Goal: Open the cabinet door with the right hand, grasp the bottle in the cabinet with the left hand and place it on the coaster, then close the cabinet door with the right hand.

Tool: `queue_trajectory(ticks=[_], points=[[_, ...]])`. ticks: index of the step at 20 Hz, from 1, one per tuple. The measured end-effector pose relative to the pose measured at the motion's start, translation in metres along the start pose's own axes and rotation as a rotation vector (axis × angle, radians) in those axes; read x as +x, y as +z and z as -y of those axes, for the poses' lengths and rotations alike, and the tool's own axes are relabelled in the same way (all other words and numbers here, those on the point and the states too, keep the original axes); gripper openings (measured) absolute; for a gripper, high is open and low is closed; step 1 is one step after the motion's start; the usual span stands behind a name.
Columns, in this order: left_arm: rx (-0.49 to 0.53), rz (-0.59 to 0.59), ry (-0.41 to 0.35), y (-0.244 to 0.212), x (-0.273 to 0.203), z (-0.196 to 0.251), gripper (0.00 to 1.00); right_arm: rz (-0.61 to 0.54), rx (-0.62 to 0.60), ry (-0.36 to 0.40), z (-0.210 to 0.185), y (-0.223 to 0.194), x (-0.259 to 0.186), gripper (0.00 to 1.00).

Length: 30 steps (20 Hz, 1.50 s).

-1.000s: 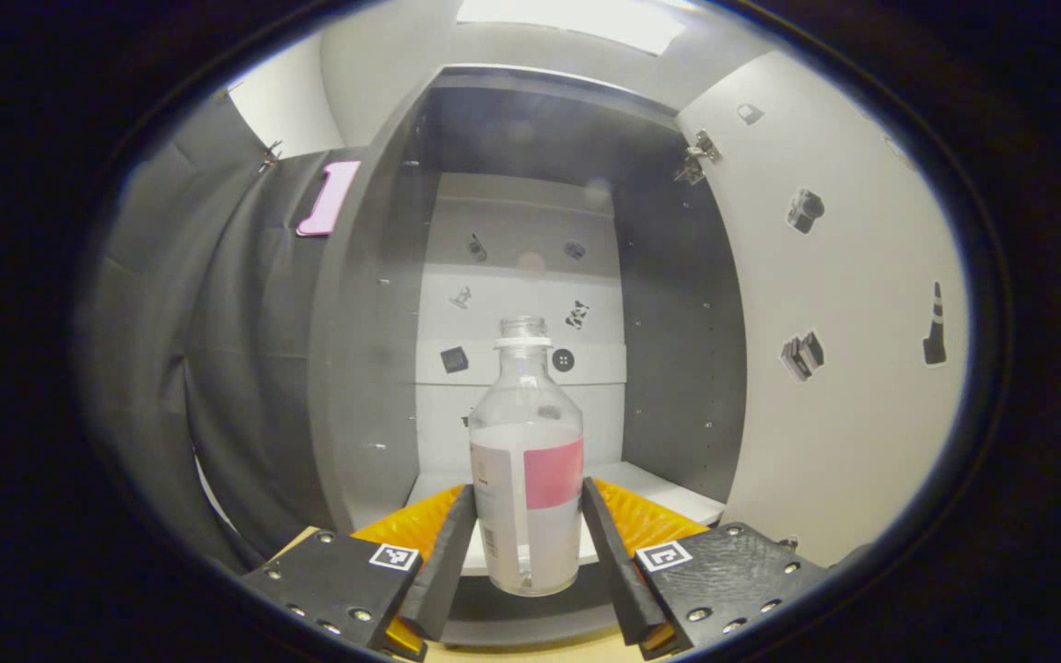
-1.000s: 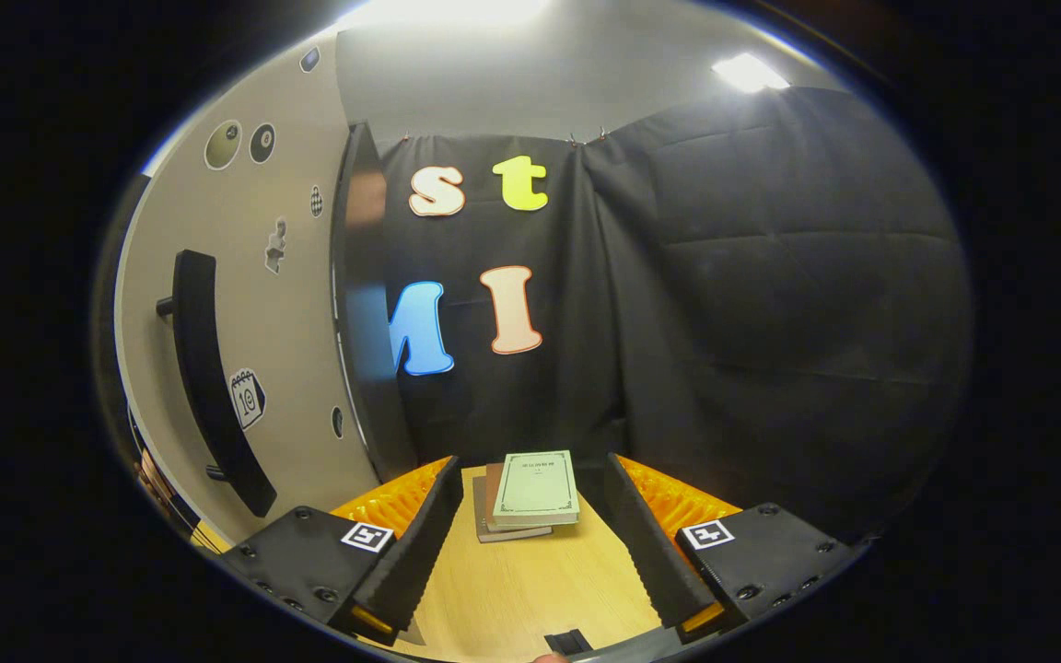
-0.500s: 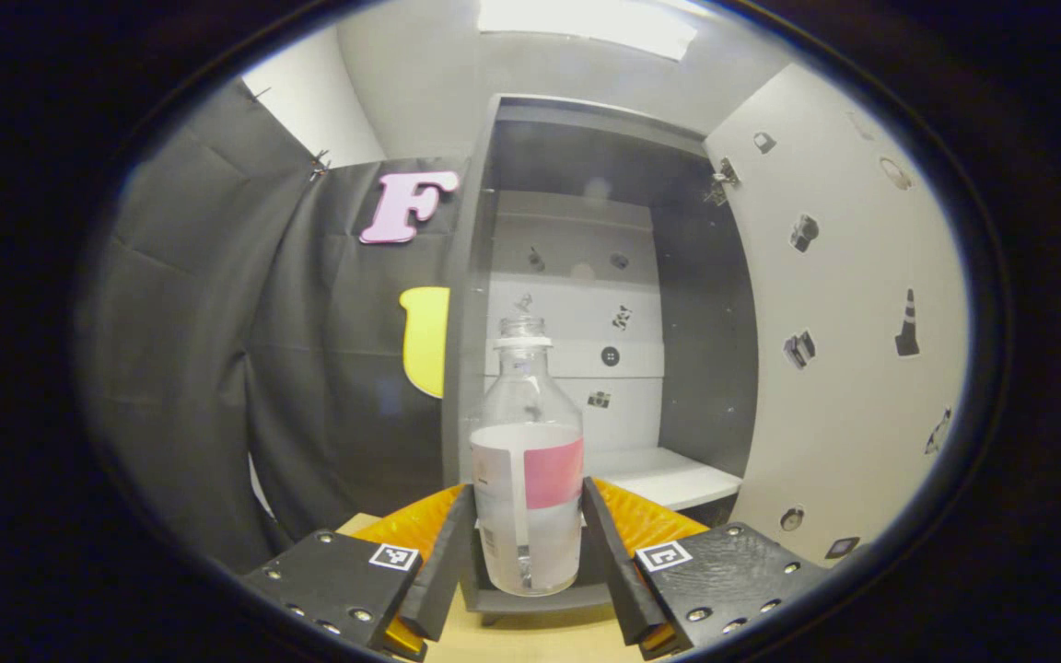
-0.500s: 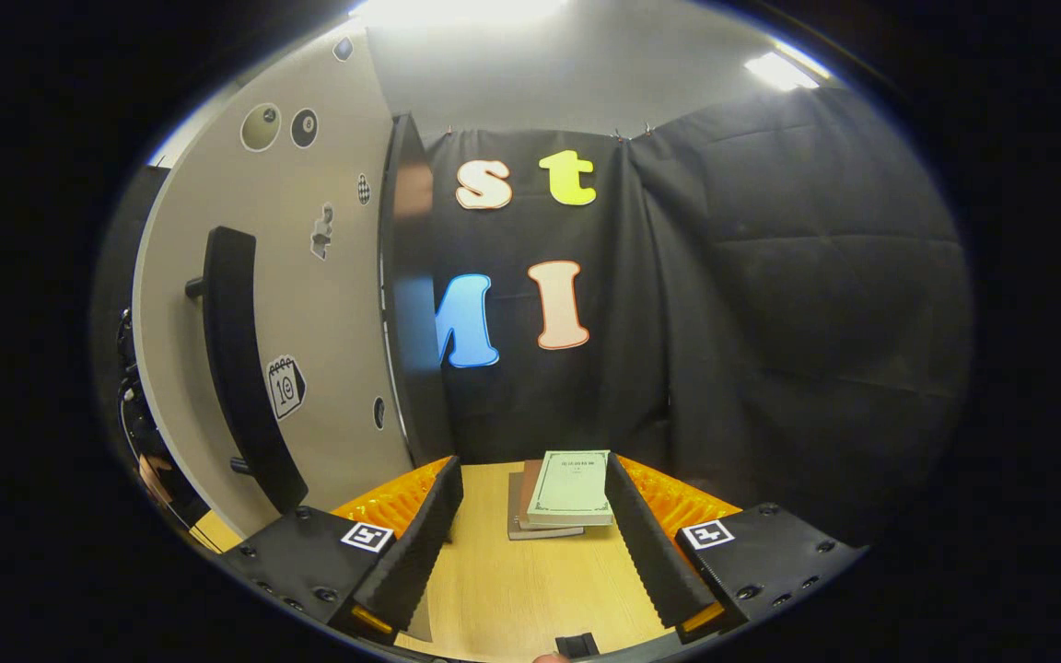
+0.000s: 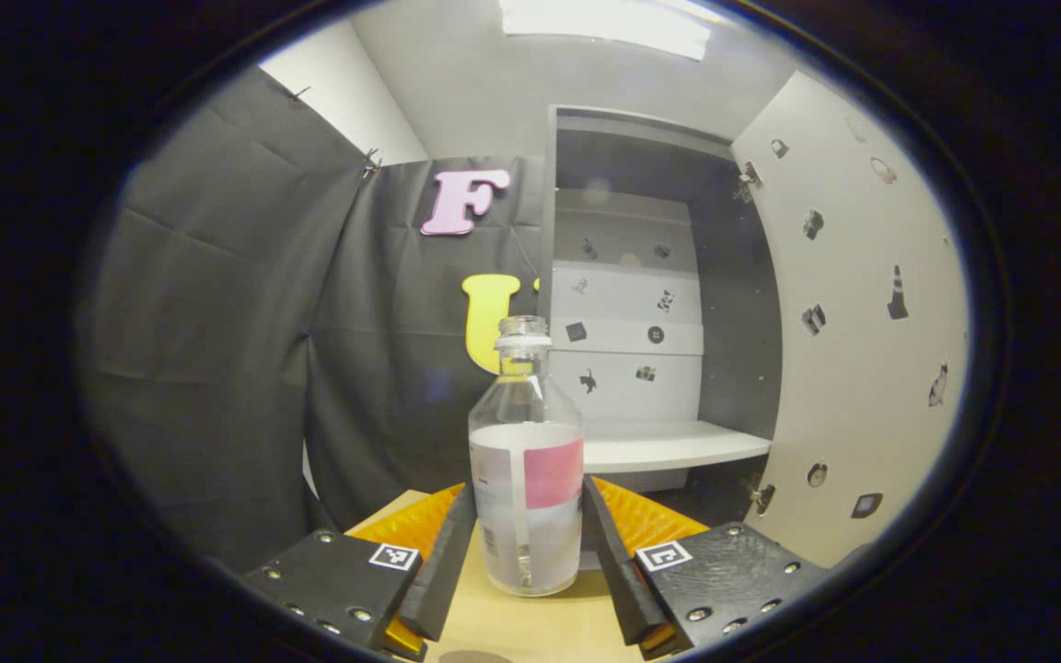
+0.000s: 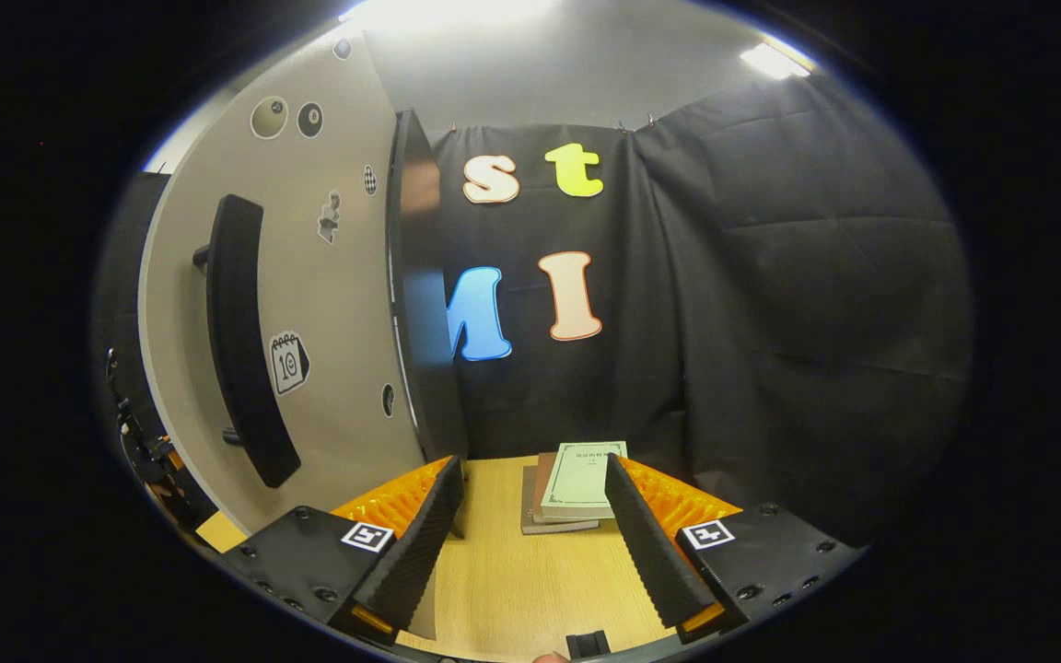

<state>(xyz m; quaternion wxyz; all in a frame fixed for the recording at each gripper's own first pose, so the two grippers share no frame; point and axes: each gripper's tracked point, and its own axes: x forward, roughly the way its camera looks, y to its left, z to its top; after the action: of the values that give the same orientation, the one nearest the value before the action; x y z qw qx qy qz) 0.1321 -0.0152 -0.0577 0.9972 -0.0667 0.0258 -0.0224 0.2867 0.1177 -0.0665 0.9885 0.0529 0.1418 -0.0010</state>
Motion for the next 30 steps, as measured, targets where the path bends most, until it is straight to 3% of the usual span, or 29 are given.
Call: queue_trajectory(ticks=[9, 23, 24, 25, 28, 29, 30], points=[[-0.010, -0.053, 0.052, -0.084, -0.032, -0.021, 0.71, -0.024, 0.049, -0.033, 0.021, -0.035, 0.000, 0.98], [-0.036, -0.172, 0.133, -0.199, -0.050, -0.056, 0.69, -0.095, 0.011, -0.075, 0.032, -0.076, -0.009, 0.98], [-0.041, -0.184, 0.136, -0.210, -0.050, -0.056, 0.71, -0.098, 0.001, -0.079, 0.033, -0.077, -0.010, 0.92], [-0.045, -0.193, 0.140, -0.218, -0.049, -0.056, 0.69, -0.100, -0.011, -0.083, 0.032, -0.078, -0.011, 0.98], [-0.041, -0.203, 0.145, -0.236, -0.048, -0.057, 0.71, -0.111, -0.047, -0.092, 0.033, -0.080, -0.011, 0.98], [-0.037, -0.197, 0.147, -0.239, -0.049, -0.057, 0.71, -0.109, -0.057, -0.098, 0.033, -0.080, -0.011, 0.92], [-0.033, -0.194, 0.151, -0.242, -0.048, -0.057, 0.71, -0.110, -0.065, -0.099, 0.032, -0.080, -0.011, 0.98]])
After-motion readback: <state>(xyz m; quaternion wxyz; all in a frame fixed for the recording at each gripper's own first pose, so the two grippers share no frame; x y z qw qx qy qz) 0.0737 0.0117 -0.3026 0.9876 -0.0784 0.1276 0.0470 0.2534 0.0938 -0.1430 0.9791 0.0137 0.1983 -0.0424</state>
